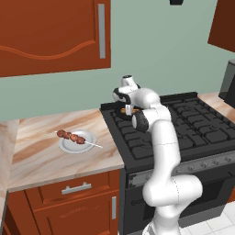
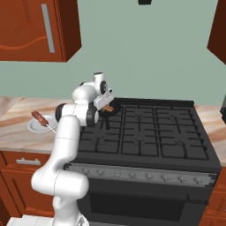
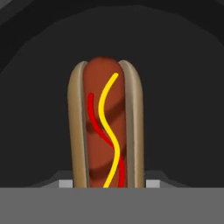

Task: Place the cold items (corn and squash) from the fridge in one tupperware on the dining counter. Place the warm items (hot dog and kebab skewer) in the stove area in another tupperware.

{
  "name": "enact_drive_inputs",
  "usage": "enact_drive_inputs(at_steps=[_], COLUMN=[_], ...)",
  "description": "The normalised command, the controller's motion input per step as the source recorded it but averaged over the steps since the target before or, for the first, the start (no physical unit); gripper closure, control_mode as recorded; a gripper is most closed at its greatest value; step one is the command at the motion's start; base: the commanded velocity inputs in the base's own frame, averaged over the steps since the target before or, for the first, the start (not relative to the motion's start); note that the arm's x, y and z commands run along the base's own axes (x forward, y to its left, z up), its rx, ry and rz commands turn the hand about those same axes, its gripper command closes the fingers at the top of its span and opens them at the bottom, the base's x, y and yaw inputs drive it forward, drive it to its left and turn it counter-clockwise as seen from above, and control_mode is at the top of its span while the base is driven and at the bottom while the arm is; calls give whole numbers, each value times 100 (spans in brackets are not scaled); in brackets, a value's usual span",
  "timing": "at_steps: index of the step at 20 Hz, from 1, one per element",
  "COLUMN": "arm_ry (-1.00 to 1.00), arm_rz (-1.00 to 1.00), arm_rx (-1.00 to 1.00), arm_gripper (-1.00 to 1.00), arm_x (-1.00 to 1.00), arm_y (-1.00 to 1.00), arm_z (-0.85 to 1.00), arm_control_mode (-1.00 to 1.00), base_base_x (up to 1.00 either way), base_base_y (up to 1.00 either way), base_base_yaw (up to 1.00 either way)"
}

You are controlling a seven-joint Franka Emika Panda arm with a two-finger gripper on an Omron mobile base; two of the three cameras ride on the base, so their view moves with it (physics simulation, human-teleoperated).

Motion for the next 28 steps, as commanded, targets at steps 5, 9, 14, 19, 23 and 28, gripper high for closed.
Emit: enact_drive_inputs(at_steps=[5, 9, 14, 19, 23, 28], arm_ry=[0, -6, -3, -10, -19, -17], arm_rz=[-13, -8, -5, -7, -8, -12], arm_rx=[0, 0, 0, 0, 2, 6], arm_gripper=[100, 100, 100, 100, 100, 100], arm_x=[-61, -79, -68, -82, -100, -100], arm_y=[-1, -3, -11, -26, -33, -18], arm_z=[2, 14, 45, 47, 49, 51], arm_control_mode=[-100, -100, -100, -100, -100, -100], base_base_x=[0, 0, 0, 0, 0, 0], base_base_y=[0, 0, 0, 0, 0, 0], base_base_yaw=[0, 0, 0, 0, 0, 0])
